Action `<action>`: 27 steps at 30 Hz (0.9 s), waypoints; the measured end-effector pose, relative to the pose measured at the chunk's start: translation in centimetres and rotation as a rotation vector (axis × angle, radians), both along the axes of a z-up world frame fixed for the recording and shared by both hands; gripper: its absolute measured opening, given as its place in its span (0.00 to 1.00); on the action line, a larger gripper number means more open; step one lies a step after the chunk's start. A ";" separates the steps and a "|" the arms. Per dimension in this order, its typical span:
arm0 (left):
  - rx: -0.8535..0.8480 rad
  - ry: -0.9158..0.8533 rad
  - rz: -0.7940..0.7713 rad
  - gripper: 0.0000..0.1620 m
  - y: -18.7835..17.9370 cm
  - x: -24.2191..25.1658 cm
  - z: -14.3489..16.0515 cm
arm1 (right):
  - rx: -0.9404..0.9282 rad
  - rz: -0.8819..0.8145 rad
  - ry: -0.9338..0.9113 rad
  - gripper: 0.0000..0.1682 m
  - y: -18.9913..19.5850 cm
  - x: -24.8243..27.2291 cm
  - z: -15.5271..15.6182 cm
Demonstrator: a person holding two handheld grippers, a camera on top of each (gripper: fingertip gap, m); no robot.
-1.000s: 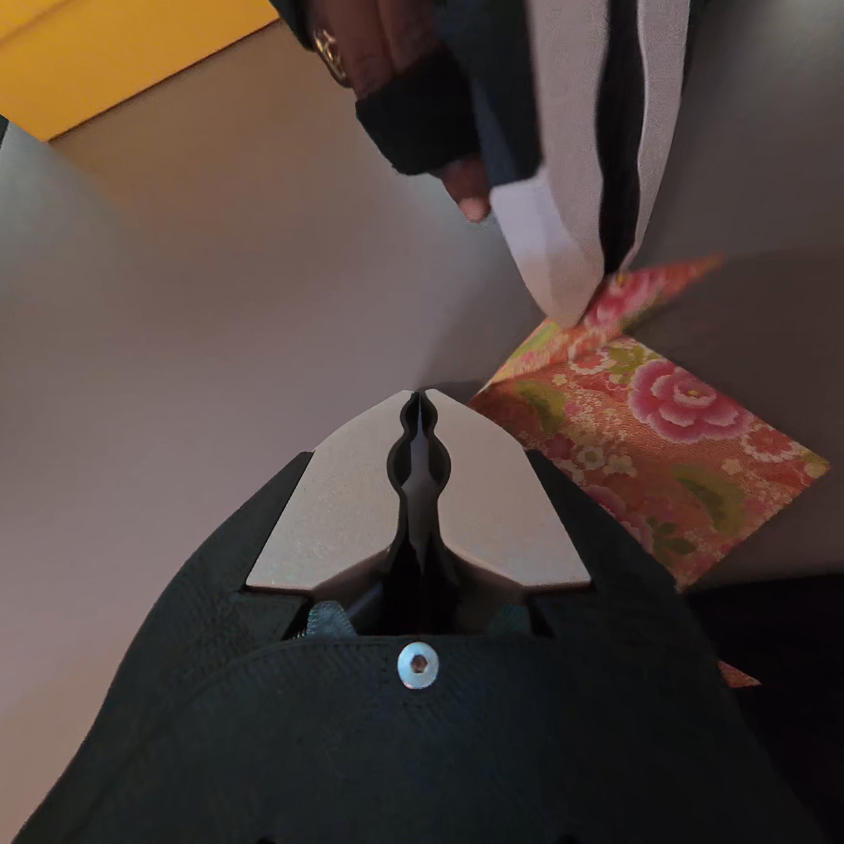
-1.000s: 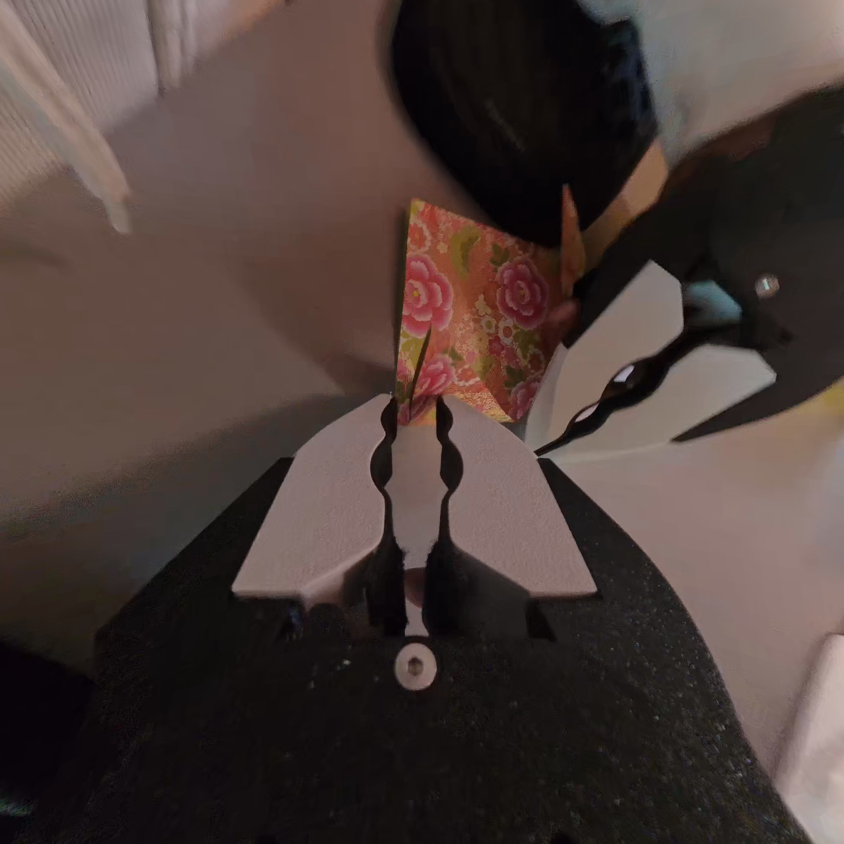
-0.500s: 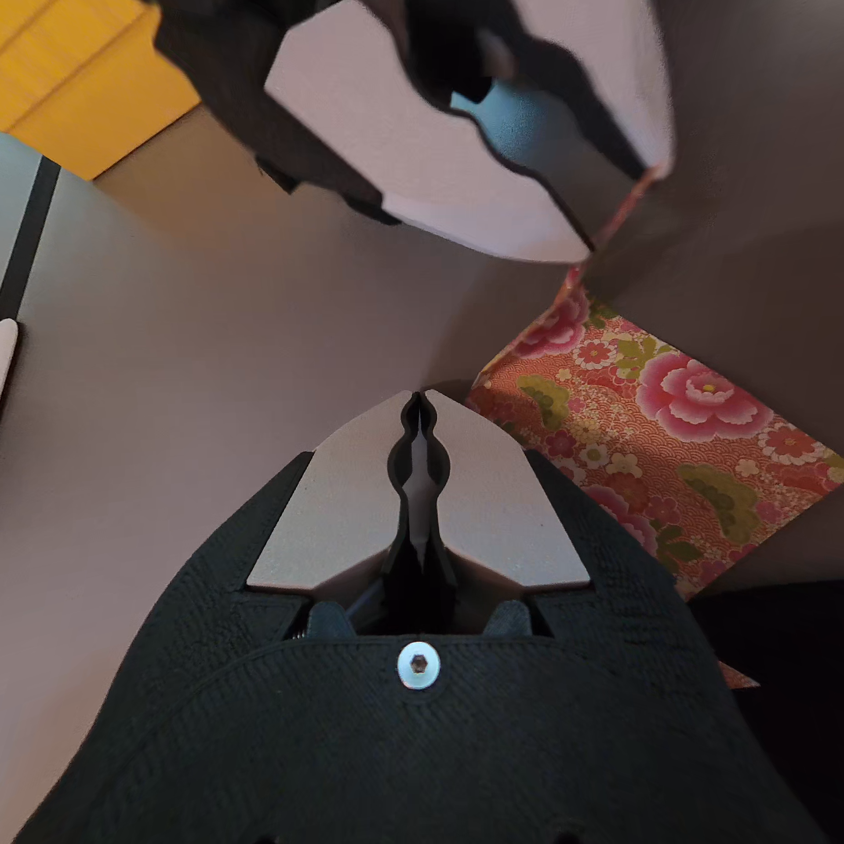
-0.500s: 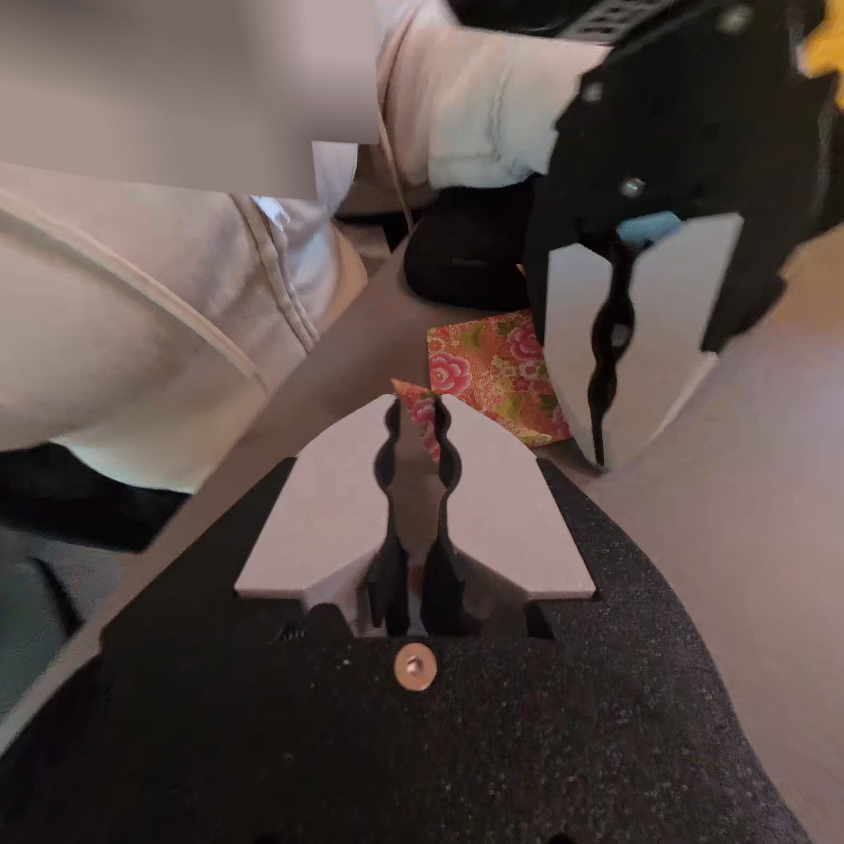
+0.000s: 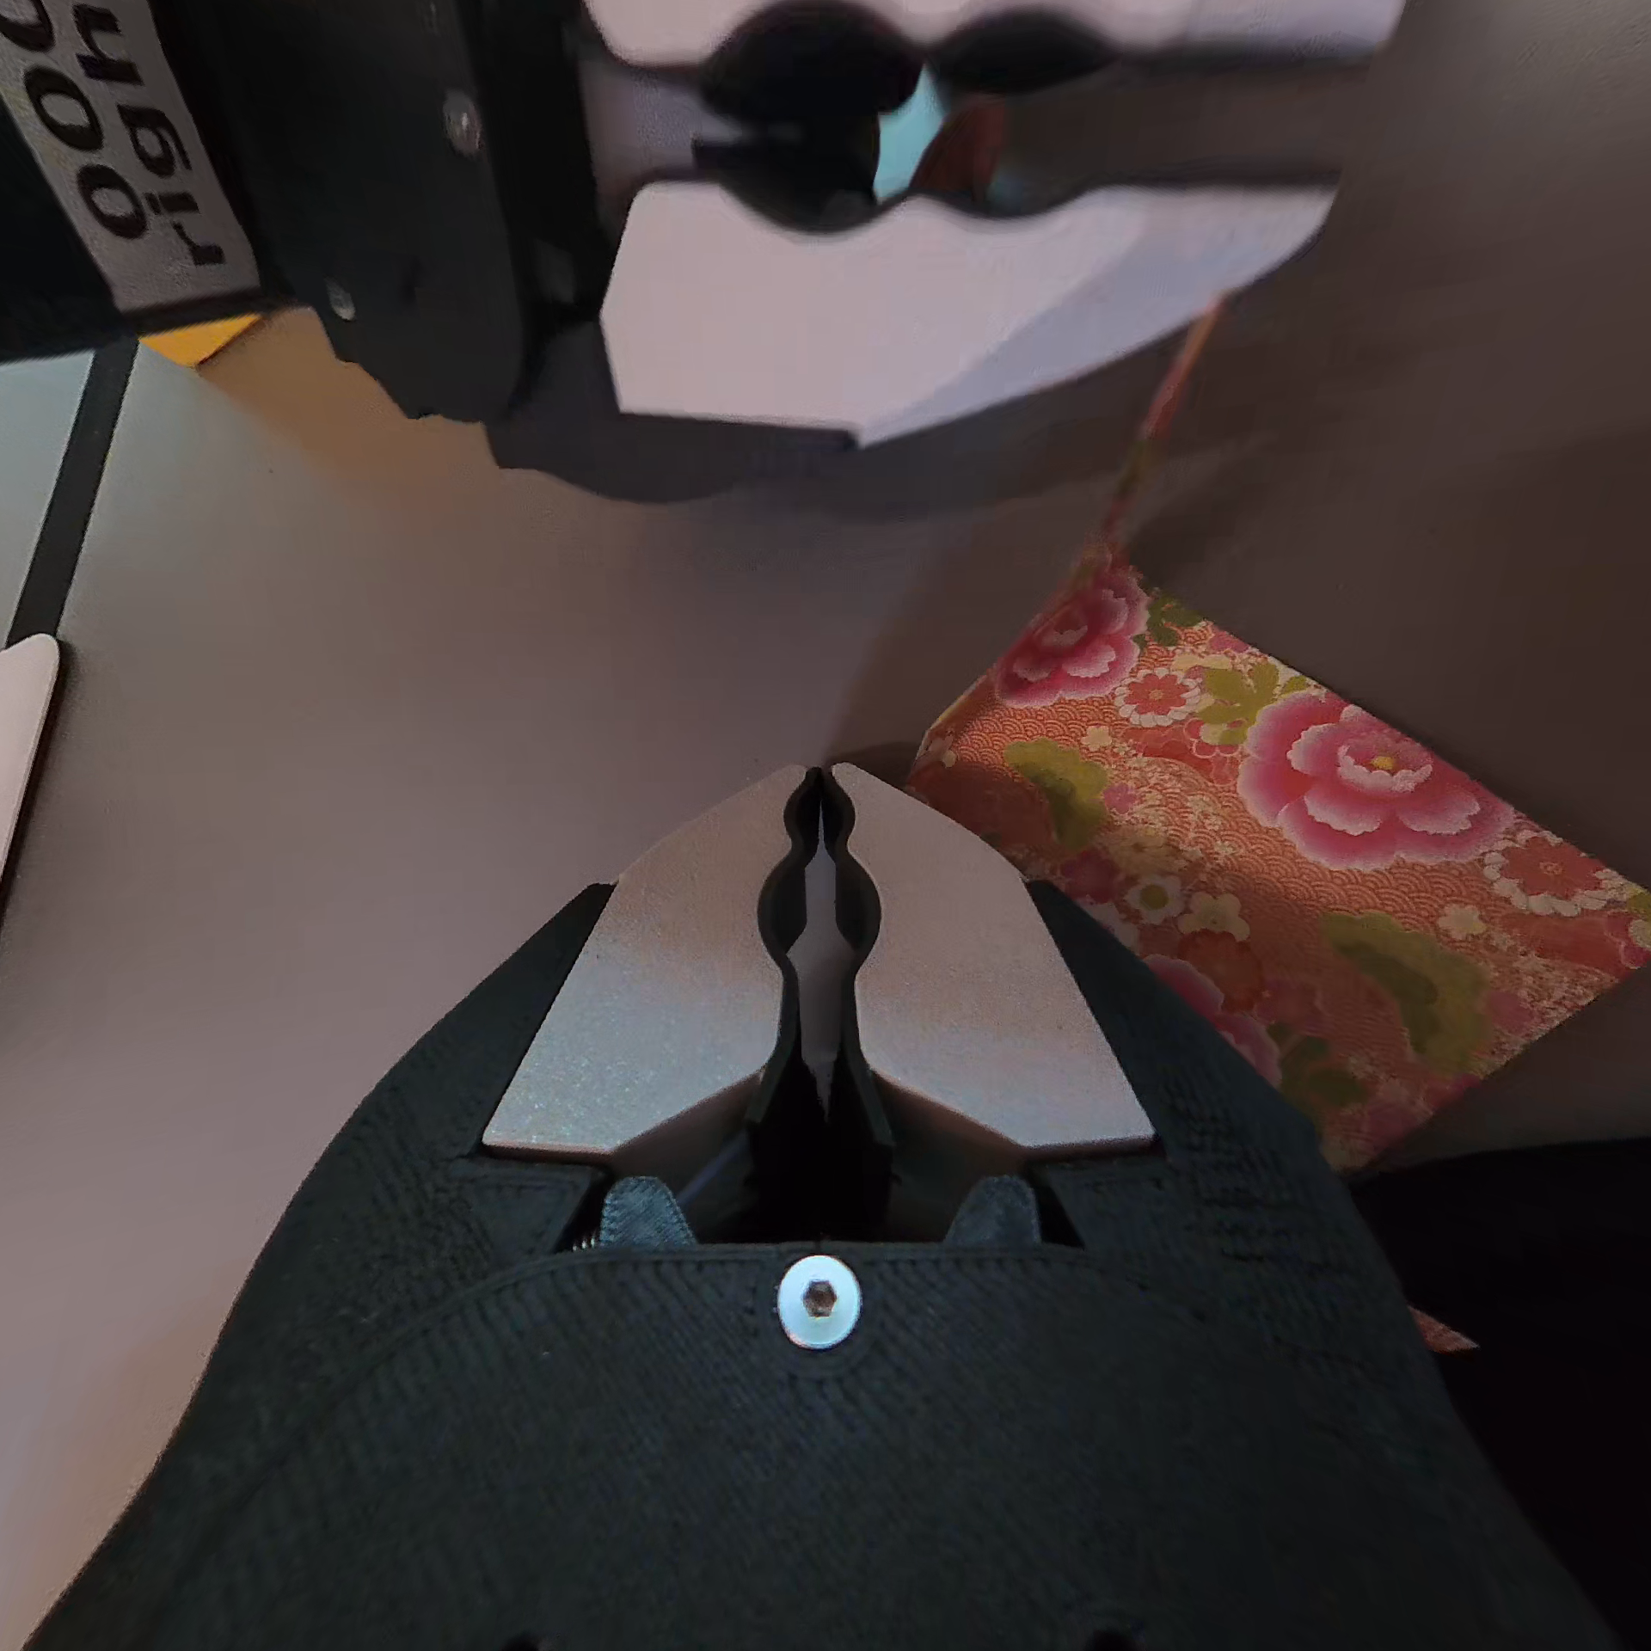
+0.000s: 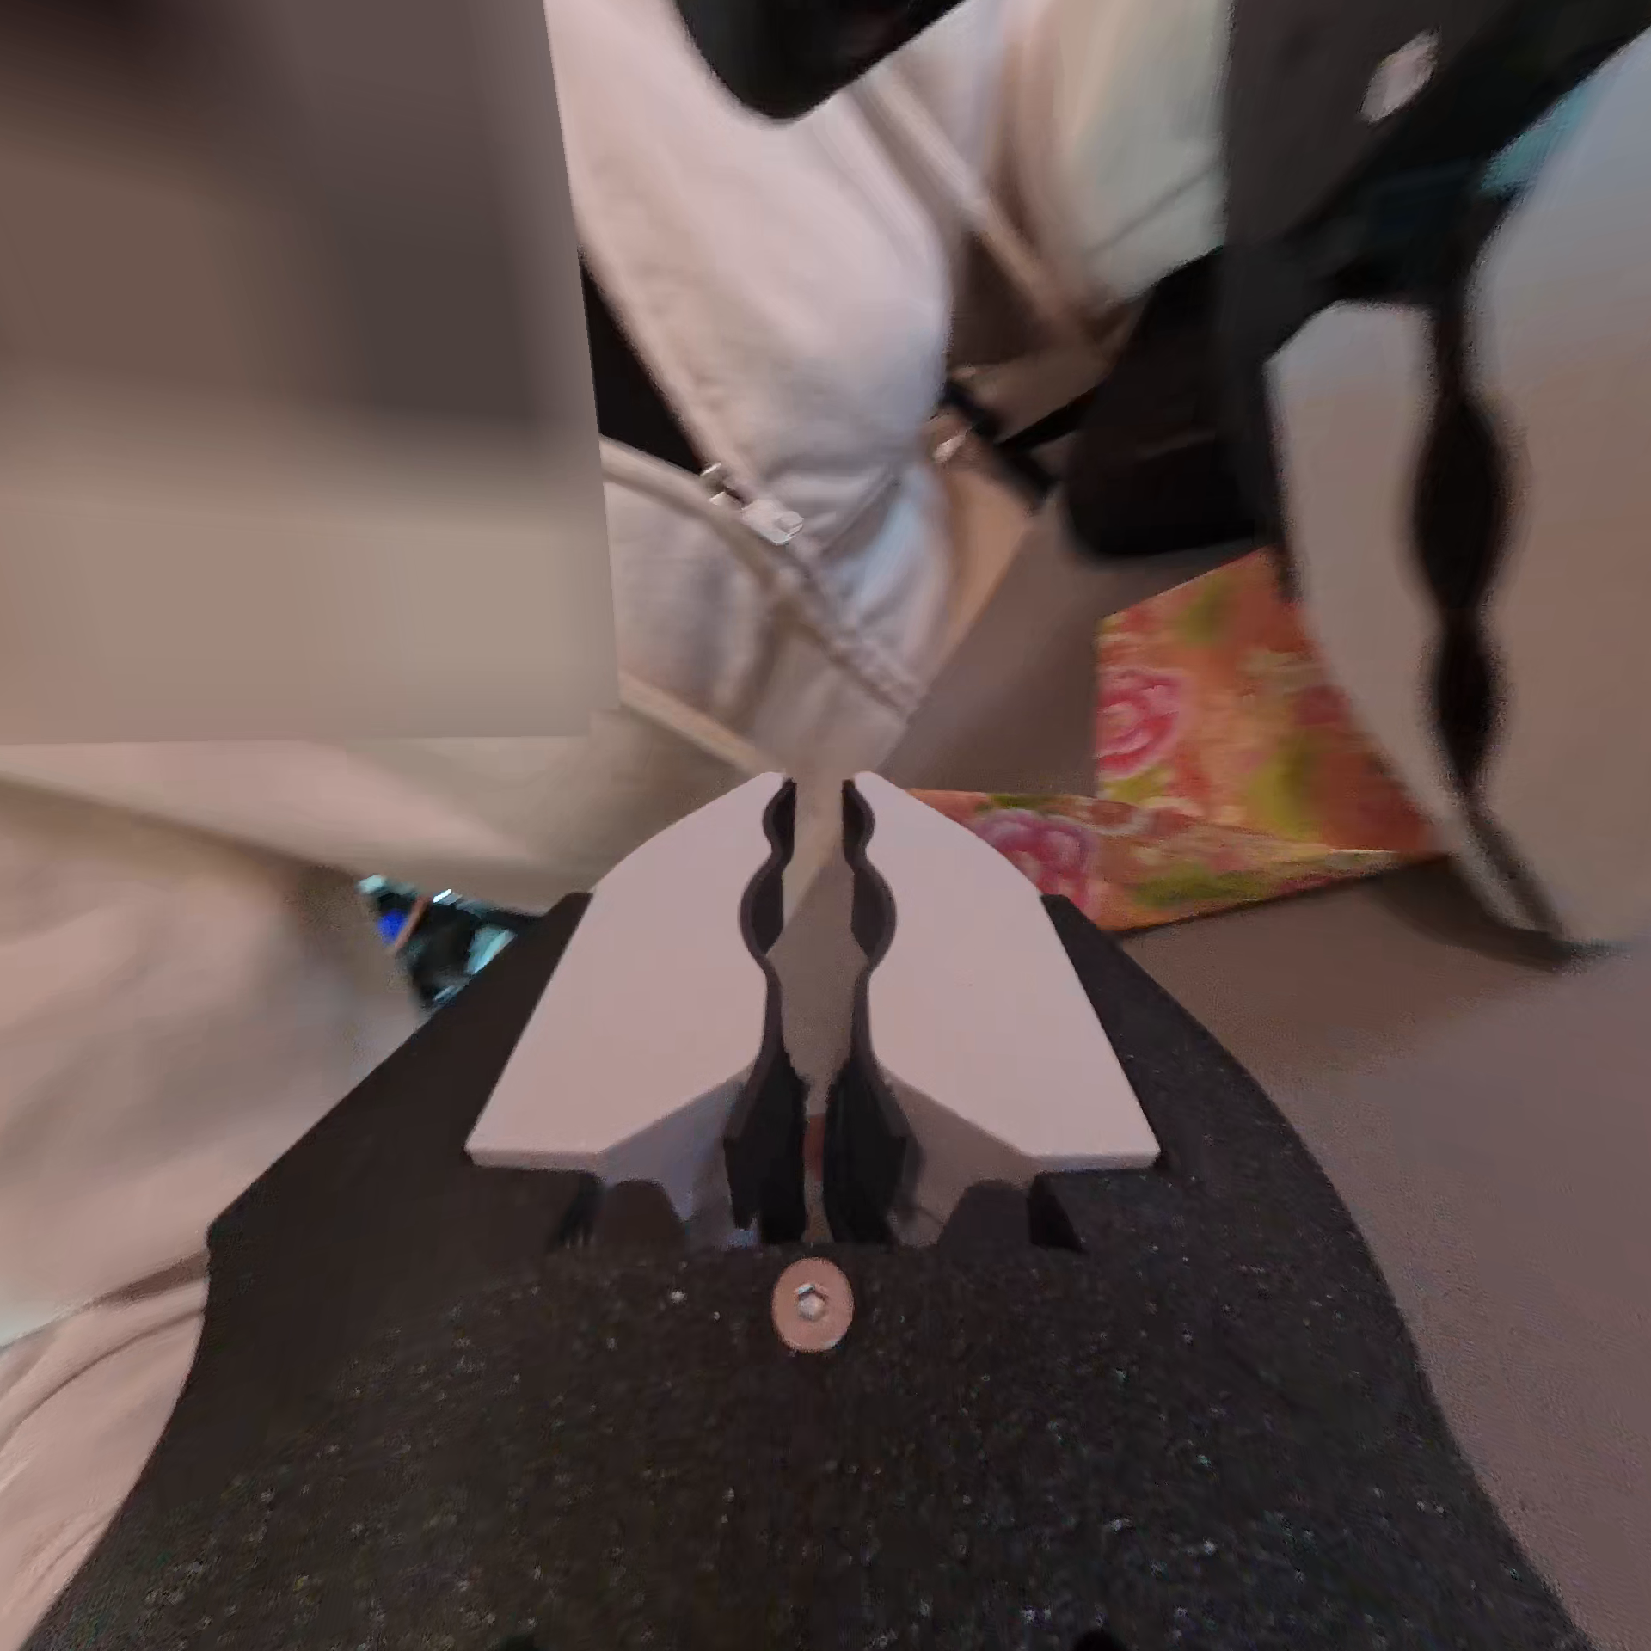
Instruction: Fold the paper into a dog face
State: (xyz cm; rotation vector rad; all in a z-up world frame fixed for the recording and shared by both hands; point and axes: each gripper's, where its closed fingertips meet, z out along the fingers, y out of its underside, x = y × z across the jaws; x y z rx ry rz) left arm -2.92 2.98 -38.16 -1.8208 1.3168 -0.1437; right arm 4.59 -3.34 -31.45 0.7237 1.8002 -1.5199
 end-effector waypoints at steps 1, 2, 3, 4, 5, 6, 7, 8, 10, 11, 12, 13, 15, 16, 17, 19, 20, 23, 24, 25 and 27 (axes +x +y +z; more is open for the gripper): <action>-0.001 -0.001 0.000 0.00 0.0 0.0 0.0 | -0.009 0.054 -0.018 0.08 0.0 0.9 0.2; -0.001 -0.001 0.000 0.00 0.0 0.0 0.0 | -0.002 0.081 -0.022 0.09 0.1 1.3 0.2; 0.000 0.000 0.000 0.00 0.0 0.0 0.0 | 0.011 0.076 -0.018 0.11 0.4 1.3 0.1; 0.002 0.001 0.000 0.00 0.0 0.0 0.0 | 0.015 0.045 -0.013 0.12 0.8 0.9 0.1; 0.004 0.002 0.000 0.00 0.0 0.0 0.0 | -0.004 0.002 -0.001 0.12 1.3 0.4 0.5; 0.005 0.003 0.000 0.00 0.0 0.0 0.0 | -0.039 -0.064 0.024 0.11 2.1 -0.5 1.2; 0.005 0.003 0.000 0.00 0.0 0.0 0.0 | -0.059 -0.161 0.048 0.06 3.1 -1.7 1.6; 0.004 0.002 0.000 0.00 0.1 0.0 0.0 | -0.049 -0.290 0.052 0.01 4.4 -3.4 1.4; 0.003 0.002 -0.001 0.00 0.1 0.0 0.0 | 0.091 -0.474 0.027 0.00 6.2 -5.6 -1.0; 0.004 0.002 -0.001 0.00 0.1 0.0 0.0 | 0.173 -0.469 0.023 0.00 6.0 -5.4 -2.3; 0.005 0.002 -0.001 0.00 0.1 0.0 0.0 | 0.242 -0.453 0.017 0.00 5.4 -5.3 -3.5; 0.005 0.003 -0.001 0.00 0.1 0.0 0.0 | 0.257 -0.422 0.022 0.00 4.4 -5.0 -3.8; 0.006 0.003 -0.001 0.00 0.1 0.0 0.0 | 0.248 -0.401 0.047 0.00 2.9 -5.1 -3.5; 0.007 0.004 0.000 0.00 0.1 0.0 0.0 | 0.279 -0.401 0.051 0.00 2.7 -5.3 -3.8; 0.008 0.004 0.000 0.00 0.1 0.0 0.0 | 0.328 -0.400 0.055 0.00 2.6 -5.4 -4.5; 0.008 0.004 0.000 0.00 0.1 0.0 0.0 | 0.383 -0.390 0.050 0.00 2.3 -5.4 -5.3; 0.007 0.003 0.000 0.00 0.1 0.0 0.0 | 0.411 -0.380 0.042 0.00 2.2 -5.3 -5.8; -0.007 -0.006 0.004 0.00 0.1 0.0 0.0 | 0.373 -0.355 0.045 0.00 1.2 -5.1 -5.2; -0.023 -0.020 0.015 0.01 0.3 -0.1 0.0 | 0.352 -0.377 0.045 0.00 1.2 -5.2 -4.6; -0.049 -0.044 0.038 0.05 0.5 -0.3 0.2 | 0.362 -0.412 0.044 0.02 1.7 -5.4 -4.3; -0.130 -0.134 0.115 0.16 1.0 -1.1 0.8 | 0.434 -0.512 0.063 0.10 3.7 -5.6 -3.7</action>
